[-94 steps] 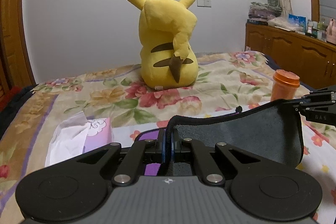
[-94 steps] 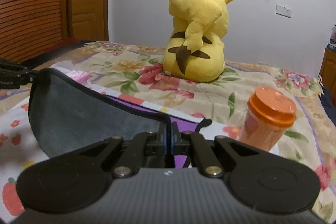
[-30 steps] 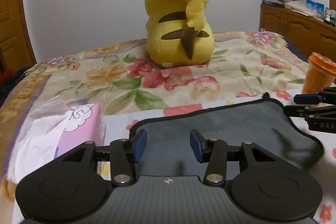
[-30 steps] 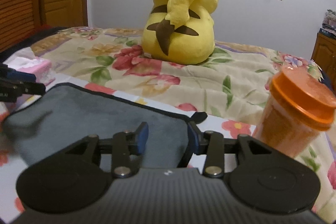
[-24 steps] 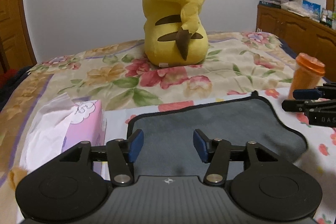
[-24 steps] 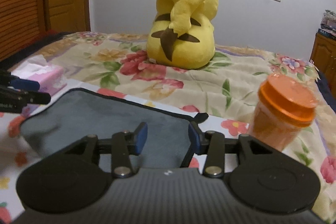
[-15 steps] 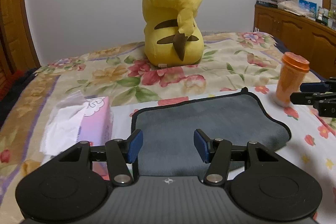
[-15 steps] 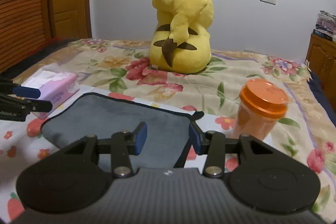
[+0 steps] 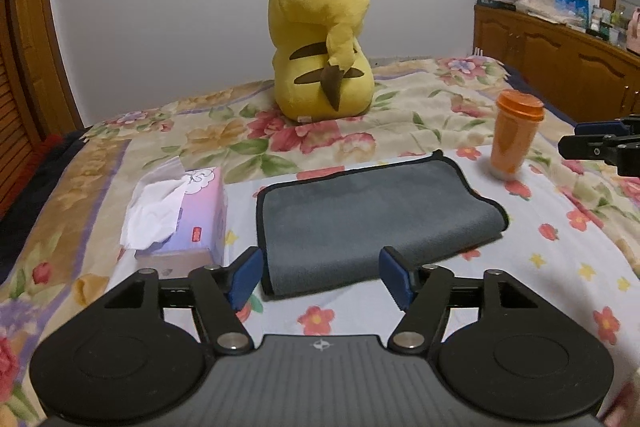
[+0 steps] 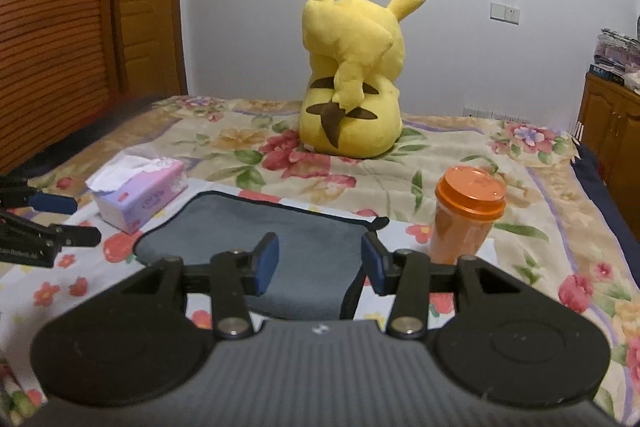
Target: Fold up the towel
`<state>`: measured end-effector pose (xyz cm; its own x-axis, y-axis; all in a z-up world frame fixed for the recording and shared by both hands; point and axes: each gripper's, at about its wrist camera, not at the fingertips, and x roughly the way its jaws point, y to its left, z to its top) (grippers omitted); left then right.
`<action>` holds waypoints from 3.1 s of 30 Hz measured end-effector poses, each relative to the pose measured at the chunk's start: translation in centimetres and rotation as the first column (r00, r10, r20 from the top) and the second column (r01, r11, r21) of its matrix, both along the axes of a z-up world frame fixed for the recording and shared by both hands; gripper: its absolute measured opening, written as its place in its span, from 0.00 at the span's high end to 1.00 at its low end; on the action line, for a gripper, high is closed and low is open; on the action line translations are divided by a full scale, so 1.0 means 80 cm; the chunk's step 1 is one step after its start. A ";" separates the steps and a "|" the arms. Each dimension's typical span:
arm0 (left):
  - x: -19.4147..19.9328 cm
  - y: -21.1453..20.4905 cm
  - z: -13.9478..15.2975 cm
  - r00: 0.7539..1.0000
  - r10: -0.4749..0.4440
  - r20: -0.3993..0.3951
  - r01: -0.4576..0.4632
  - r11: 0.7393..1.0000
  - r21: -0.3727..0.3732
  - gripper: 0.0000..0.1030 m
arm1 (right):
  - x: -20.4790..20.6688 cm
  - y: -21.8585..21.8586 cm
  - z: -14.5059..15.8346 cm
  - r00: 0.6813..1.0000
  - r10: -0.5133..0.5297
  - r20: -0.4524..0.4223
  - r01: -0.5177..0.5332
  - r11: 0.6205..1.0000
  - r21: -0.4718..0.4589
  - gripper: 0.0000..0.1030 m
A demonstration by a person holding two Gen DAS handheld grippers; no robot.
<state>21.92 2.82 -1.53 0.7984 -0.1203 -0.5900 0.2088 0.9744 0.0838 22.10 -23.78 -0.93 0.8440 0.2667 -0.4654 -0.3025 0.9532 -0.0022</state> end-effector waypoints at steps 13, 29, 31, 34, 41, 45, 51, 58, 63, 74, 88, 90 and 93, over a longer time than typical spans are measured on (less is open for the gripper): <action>-0.062 -0.024 0.045 0.998 -0.022 0.055 0.023 0.999 -0.022 0.13 | -0.055 -0.008 0.021 0.999 -0.027 0.024 0.027 1.000 0.010 0.24; -0.129 -0.039 0.090 0.993 -0.029 0.115 0.034 0.999 -0.039 0.00 | -0.113 -0.011 0.044 0.997 -0.046 0.067 0.044 0.998 0.035 0.00; -0.138 -0.040 0.094 0.993 -0.018 0.120 0.024 0.999 -0.045 0.00 | -0.120 -0.011 0.046 0.997 -0.046 0.069 0.044 0.998 0.042 0.00; -0.148 -0.039 0.098 0.992 -0.006 0.125 0.012 0.999 -0.048 0.00 | -0.130 -0.009 0.048 0.996 -0.045 0.071 0.041 0.998 0.047 0.00; -0.172 -0.033 0.088 0.993 0.030 0.111 -0.024 0.998 -0.053 0.00 | -0.154 -0.004 0.045 0.997 -0.043 0.068 0.039 0.998 0.057 0.00; -0.184 -0.031 0.077 0.995 0.030 0.099 -0.026 0.998 -0.050 0.00 | -0.166 -0.003 0.040 0.997 -0.045 0.066 0.041 0.997 0.063 0.00; -0.200 -0.031 0.058 0.997 0.029 0.076 -0.025 0.998 -0.057 0.00 | -0.179 -0.001 0.028 0.998 -0.048 0.043 0.045 0.997 0.063 0.00; -0.212 -0.037 0.042 0.997 0.029 0.065 -0.026 0.999 -0.045 0.00 | -0.191 0.002 0.016 0.999 -0.048 0.026 0.046 0.997 0.066 0.00; -0.225 -0.044 0.029 0.998 0.031 0.049 -0.029 0.999 -0.045 0.00 | -0.199 0.001 0.009 0.998 -0.055 0.013 0.054 0.995 0.080 0.00; -0.241 -0.047 0.002 0.999 0.046 0.018 -0.045 0.997 -0.061 0.00 | -0.216 0.001 -0.013 0.997 -0.072 -0.010 0.073 0.994 0.084 0.00; -0.248 -0.043 -0.015 0.996 0.063 0.059 -0.059 0.996 -0.060 0.00 | -0.221 -0.001 -0.036 0.996 -0.092 -0.013 0.093 0.993 0.079 0.00; -0.250 -0.041 -0.013 0.995 0.067 0.069 -0.063 0.996 -0.066 0.00 | -0.221 -0.001 -0.036 0.995 -0.096 -0.008 0.096 0.992 0.078 0.00; -0.254 -0.040 -0.011 0.993 0.072 0.089 -0.066 0.995 -0.070 0.00 | -0.223 0.001 -0.037 0.995 -0.098 0.001 0.098 0.993 0.066 0.00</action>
